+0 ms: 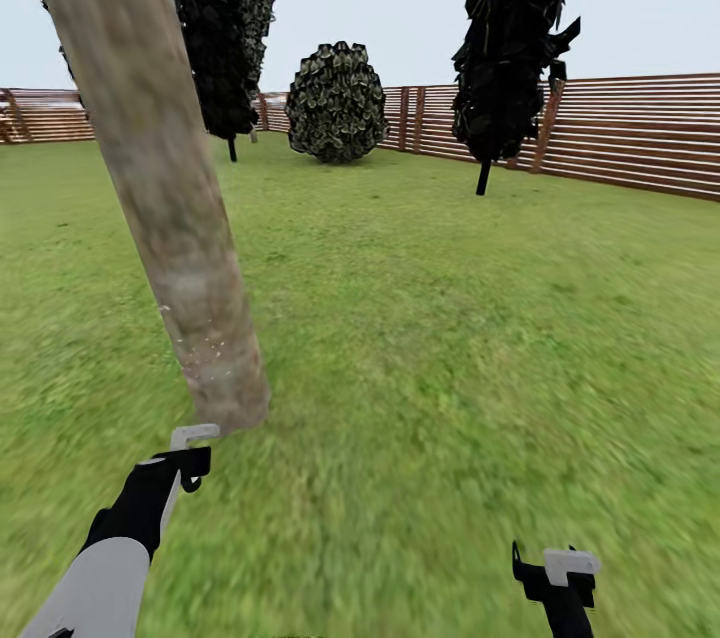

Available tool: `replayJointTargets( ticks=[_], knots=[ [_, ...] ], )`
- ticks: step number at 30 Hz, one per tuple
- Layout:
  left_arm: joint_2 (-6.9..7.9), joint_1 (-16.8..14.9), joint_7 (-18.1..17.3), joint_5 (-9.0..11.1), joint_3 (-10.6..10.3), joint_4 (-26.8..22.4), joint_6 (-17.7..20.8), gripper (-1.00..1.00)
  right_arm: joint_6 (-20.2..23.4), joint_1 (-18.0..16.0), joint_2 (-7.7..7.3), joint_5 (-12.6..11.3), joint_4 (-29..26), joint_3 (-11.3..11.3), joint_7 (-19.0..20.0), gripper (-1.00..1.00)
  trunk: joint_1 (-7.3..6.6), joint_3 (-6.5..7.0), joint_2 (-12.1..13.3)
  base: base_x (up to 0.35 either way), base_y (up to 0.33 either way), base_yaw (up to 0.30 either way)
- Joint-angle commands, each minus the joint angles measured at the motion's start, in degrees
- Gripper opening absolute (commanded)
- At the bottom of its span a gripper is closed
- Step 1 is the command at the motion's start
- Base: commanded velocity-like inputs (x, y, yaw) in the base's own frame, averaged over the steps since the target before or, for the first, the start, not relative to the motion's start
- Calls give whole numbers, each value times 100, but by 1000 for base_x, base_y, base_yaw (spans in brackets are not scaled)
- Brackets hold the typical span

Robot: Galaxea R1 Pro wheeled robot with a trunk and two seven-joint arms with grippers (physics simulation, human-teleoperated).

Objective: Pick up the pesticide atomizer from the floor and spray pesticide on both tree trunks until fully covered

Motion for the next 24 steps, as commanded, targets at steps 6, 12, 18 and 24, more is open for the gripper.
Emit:
replayJointTargets(
  ticks=[6, 12, 18, 24],
  knots=[
    [-7, -7, -55, -60, 32, -10, 23, -100, -13, -4, -1, 61, 9, -21, -37, 100, -1, -5, -2, 0, -274, 277],
    [-7, -7, -55, -60, 32, -5, 29, -100, -13, -4, -1, 61, 9, -21, -37, 100, -1, -5, -2, 48, -274, 79],
    [-7, -7, -55, -60, 32, -5, 29, -100, -13, -4, -1, 61, 9, -21, -37, 100, -1, -5, -2, 91, -274, 1],
    [-11, -7, -55, -54, 34, -13, 26, -100, -13, -4, -1, 61, 9, -23, -37, 100, -1, -5, -2, 137, -267, 139]
  ],
)
